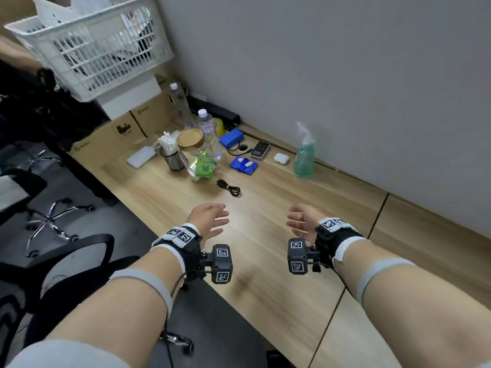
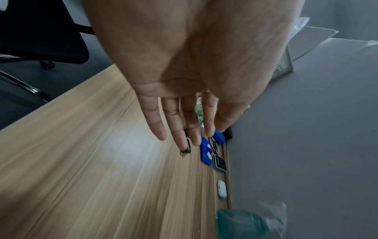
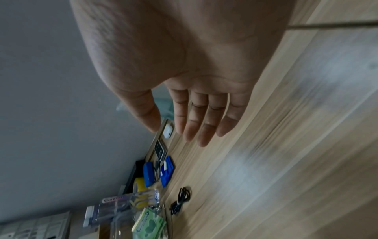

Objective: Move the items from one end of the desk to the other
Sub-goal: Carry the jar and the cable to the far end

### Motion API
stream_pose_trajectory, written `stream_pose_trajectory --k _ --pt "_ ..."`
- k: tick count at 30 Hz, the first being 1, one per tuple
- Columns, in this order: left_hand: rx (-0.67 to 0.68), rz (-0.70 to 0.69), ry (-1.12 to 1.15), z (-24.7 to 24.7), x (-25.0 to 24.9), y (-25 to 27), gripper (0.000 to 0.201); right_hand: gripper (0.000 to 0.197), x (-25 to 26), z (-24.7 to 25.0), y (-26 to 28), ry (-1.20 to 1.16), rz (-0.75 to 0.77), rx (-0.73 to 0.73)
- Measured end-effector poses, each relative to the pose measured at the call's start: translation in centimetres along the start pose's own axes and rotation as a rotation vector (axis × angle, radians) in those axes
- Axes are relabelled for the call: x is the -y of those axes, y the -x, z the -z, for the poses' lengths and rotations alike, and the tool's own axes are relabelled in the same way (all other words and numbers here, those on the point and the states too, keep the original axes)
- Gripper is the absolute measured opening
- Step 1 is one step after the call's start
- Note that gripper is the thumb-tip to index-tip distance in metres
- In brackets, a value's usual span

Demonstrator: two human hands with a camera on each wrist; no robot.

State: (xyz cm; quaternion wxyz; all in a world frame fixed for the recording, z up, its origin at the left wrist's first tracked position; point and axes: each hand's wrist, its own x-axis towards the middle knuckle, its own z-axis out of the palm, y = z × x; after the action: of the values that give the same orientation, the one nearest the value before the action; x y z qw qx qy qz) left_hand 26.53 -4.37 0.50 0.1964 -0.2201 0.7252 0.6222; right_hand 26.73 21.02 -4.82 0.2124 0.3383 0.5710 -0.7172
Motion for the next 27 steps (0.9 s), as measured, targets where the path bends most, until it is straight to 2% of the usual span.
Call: stream_pose_trajectory --k 2,3,8,11,14,17,18,21,23,27 --pt "-0.012 0.020 -0.013 1.5 -0.8 -2.4 0.016 0.012 0.9 -1.8 -1.6 0.016 -0.009 0.008" --pt "-0.023 0.027 -0.023 2.2 -1.1 -3.8 0.024 0.014 1.2 -2.6 -2.5 0.027 -0.013 0.003" --pt "-0.098 0.034 -0.069 5.3 -2.7 -11.0 0.078 0.018 2.3 -6.2 -6.5 0.050 -0.021 -0.057" --pt "-0.227 -0.073 -0.200 7.2 -4.6 -16.1 0.105 0.013 2.9 -8.9 -9.0 0.071 -0.031 -0.109" --pt "-0.333 -0.278 -0.313 8.7 -7.3 -20.6 0.110 0.010 3.8 -11.9 -11.3 0.150 -0.019 -0.164" --pt "-0.373 -0.442 -0.392 10.4 -9.8 -25.2 0.121 0.011 4.2 -15.2 -14.0 0.255 0.020 -0.240" --pt "-0.359 -0.481 -0.418 10.9 -10.4 -26.4 0.121 0.015 4.0 -16.4 -14.9 0.335 0.043 -0.271" --pt "-0.260 -0.595 -0.523 11.9 -11.4 -29.1 0.113 0.046 3.4 -19.4 -16.9 0.690 0.091 -0.352" --pt "-0.212 -0.627 -0.587 12.3 -11.9 -30.3 0.108 0.062 3.0 -21.2 -18.0 0.865 0.109 -0.354" --pt "-0.189 -0.651 -0.771 12.7 -12.6 -31.9 0.108 0.071 2.5 -23.7 -20.3 1.034 0.161 -0.380"
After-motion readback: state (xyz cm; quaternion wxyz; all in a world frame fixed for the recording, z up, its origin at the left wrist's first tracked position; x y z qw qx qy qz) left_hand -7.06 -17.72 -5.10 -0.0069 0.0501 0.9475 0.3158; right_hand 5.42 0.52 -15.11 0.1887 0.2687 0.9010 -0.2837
